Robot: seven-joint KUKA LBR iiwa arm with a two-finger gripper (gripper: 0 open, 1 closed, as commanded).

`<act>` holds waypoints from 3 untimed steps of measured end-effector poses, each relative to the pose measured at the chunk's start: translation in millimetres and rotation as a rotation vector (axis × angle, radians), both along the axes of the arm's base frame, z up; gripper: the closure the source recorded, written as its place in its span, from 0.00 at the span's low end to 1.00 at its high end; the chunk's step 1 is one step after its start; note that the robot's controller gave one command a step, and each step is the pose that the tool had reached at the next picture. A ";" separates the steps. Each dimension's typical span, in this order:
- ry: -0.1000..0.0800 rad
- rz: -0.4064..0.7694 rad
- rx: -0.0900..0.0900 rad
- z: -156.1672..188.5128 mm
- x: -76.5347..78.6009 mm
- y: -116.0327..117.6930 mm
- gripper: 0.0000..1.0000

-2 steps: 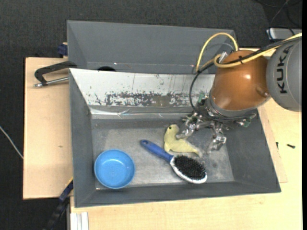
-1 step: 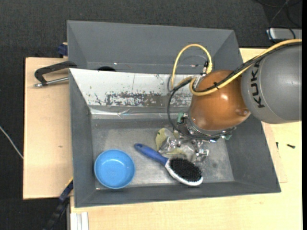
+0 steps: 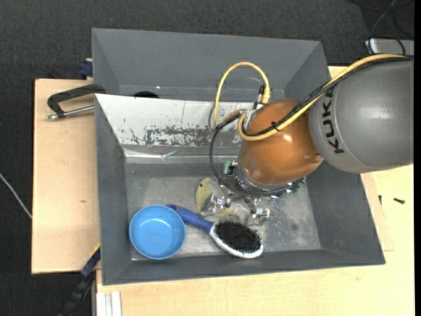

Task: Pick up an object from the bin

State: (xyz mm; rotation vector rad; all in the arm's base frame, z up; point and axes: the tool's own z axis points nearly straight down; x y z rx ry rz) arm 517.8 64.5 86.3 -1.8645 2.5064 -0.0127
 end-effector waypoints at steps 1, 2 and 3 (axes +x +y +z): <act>0.012 0.491 -0.007 24.7 -19.9 -23.6 0.00; -0.006 1.008 -0.021 -2.2 18.9 7.0 0.00; -0.022 1.009 -0.007 -2.5 18.6 14.4 1.00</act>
Offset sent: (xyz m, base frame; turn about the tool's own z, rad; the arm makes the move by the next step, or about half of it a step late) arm -0.0212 -0.0243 0.0238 -0.4935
